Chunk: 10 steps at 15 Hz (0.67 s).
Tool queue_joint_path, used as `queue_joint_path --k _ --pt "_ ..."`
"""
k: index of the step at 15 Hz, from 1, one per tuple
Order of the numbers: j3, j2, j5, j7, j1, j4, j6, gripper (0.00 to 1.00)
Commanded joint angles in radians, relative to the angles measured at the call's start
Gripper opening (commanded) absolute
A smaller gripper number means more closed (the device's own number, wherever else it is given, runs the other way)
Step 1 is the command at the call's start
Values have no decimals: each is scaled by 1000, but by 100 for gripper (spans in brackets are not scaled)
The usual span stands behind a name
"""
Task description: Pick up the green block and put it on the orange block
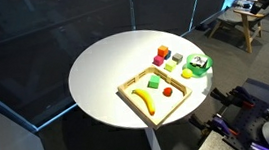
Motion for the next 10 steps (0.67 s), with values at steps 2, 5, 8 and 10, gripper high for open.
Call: queue_joint_path --k 2,5,8,10 --pt "11 38 9 7 2 24 -10 100" --pt "20 85 17 16 11 49 -15 100" --pt "38 146 19 27 23 80 -17 100" --pt "53 193 15 27 33 104 -25 100"
